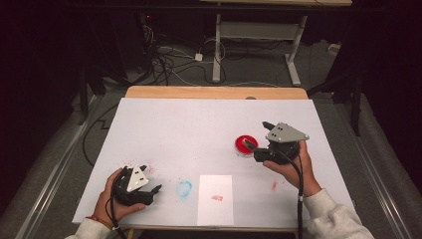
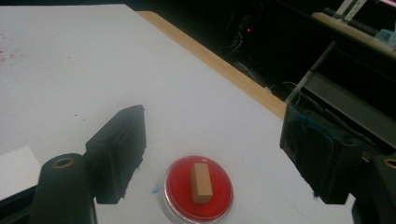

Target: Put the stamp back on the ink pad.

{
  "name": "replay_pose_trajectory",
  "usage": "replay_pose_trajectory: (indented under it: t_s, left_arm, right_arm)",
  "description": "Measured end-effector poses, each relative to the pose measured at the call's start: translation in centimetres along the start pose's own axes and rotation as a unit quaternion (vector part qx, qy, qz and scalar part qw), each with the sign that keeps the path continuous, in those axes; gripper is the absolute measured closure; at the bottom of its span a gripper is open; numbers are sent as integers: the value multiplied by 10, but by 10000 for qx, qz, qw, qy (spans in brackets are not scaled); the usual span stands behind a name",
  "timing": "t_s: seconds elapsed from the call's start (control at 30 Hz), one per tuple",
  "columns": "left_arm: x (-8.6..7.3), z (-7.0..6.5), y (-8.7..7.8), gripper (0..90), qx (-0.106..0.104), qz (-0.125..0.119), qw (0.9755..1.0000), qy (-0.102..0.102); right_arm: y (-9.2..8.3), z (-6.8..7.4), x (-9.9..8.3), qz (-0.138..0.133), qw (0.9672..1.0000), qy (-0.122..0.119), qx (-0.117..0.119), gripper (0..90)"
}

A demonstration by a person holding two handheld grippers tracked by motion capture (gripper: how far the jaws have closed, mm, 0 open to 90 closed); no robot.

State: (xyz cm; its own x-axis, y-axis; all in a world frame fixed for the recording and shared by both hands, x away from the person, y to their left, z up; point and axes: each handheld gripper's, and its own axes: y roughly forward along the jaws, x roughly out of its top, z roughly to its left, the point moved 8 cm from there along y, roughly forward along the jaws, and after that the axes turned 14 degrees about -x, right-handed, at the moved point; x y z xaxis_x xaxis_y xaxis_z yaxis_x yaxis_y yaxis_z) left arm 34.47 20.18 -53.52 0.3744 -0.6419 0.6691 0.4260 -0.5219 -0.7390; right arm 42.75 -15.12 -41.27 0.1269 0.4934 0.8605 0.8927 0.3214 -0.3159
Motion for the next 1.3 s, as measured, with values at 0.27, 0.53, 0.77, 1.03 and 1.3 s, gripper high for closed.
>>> replay_pose_trajectory:
  t_s: [0.27,0.53,0.77,1.03,1.3]
  left_arm:
    - [0,0,0,196,2,-7,10000,4]
    - [0,0,0,195,32,-4,10000,9]
    - [3,-2,-1,193,73,1,9999,91]
    - [2,-1,-2,193,89,0,9999,62]
    - [2,-2,-1,193,73,-8,10000,63]
  right_arm:
    - [-15,3,-1,-150,9998,-72,-49,224]
    - [-31,3,-8,-196,9997,43,168,214]
    - [-41,0,-18,-292,9995,9,142,202]
    - [-49,-7,-32,-398,9992,15,-34,205]
    - [-54,-15,-53,-266,9996,4,-138,207]
